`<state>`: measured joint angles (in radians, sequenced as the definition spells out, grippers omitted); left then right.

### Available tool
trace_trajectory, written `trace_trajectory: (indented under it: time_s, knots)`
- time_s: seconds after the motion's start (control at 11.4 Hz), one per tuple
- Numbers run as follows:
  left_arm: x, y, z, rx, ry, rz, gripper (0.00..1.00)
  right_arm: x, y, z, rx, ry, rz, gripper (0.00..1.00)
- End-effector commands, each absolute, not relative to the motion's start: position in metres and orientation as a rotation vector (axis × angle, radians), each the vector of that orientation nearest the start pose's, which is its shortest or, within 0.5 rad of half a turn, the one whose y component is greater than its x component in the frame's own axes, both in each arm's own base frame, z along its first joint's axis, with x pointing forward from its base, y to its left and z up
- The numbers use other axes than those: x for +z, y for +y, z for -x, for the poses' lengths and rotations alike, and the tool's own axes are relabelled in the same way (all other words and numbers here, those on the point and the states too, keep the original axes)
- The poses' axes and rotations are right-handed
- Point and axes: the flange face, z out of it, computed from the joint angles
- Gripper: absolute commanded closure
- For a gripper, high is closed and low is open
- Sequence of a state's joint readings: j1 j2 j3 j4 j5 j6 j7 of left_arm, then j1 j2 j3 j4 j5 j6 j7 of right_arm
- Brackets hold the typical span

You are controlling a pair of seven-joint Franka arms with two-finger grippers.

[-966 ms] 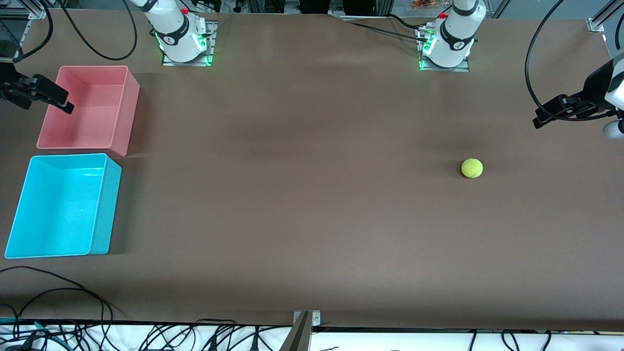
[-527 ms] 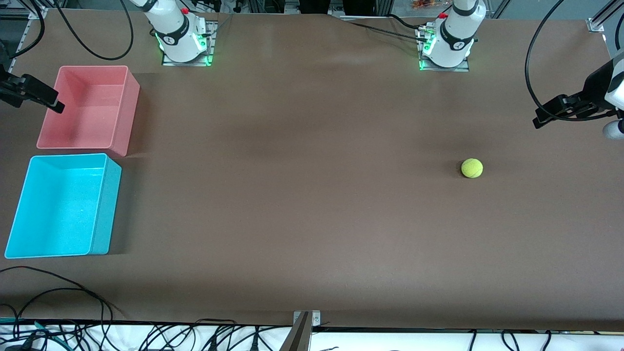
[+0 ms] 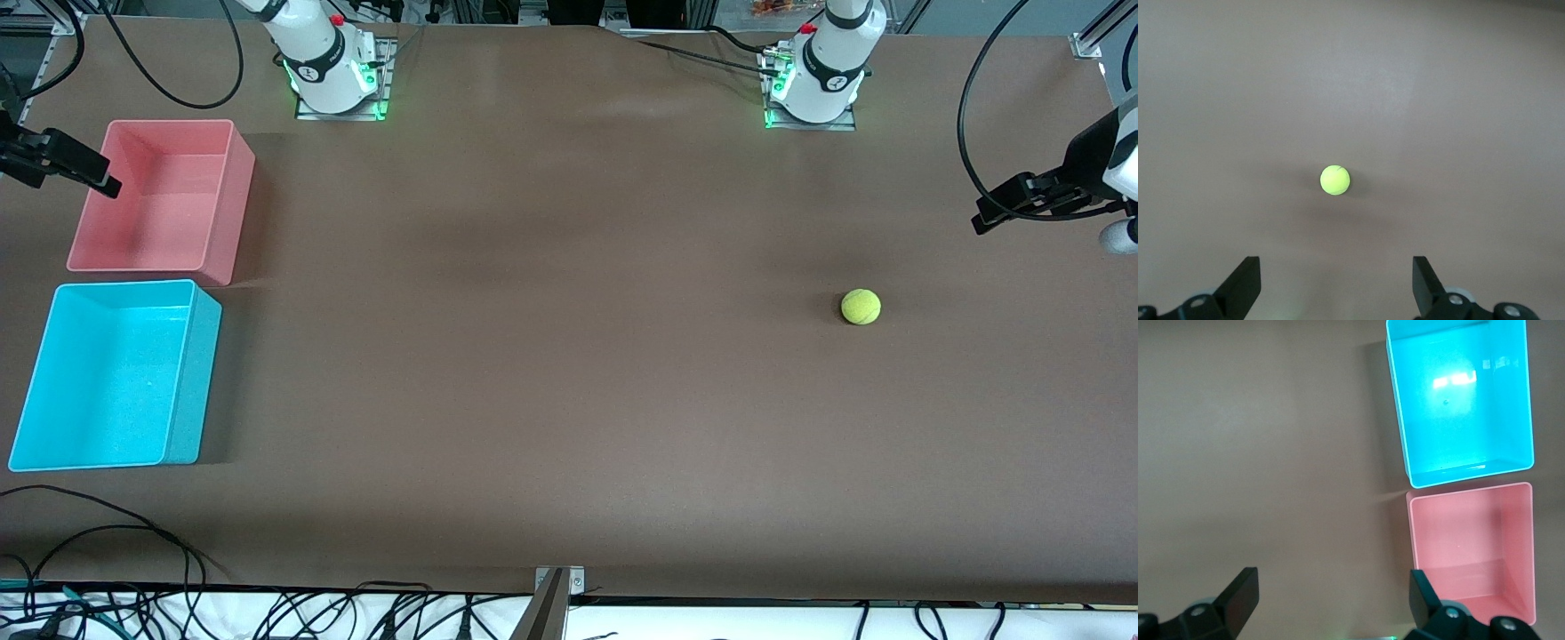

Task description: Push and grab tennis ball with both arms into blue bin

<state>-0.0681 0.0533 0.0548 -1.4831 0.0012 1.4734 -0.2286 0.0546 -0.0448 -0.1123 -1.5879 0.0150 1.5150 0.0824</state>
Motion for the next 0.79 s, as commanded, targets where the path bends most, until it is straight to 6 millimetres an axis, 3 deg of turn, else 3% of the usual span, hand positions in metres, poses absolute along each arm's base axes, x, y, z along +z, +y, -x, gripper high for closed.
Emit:
trace_trajectory:
  time_s: [0.0, 0.7]
  knots:
    - [0.631, -0.008, -0.562, 0.099, -0.338, 3.079, 0.00, 0.653, -0.023, -0.532, 0.023, 0.191, 3.108, 0.00]
    - [0.631, -0.007, -0.562, 0.102, -0.341, 3.078, 0.00, 0.632, -0.003, -0.550, 0.061, 0.139, 3.115, 0.00]
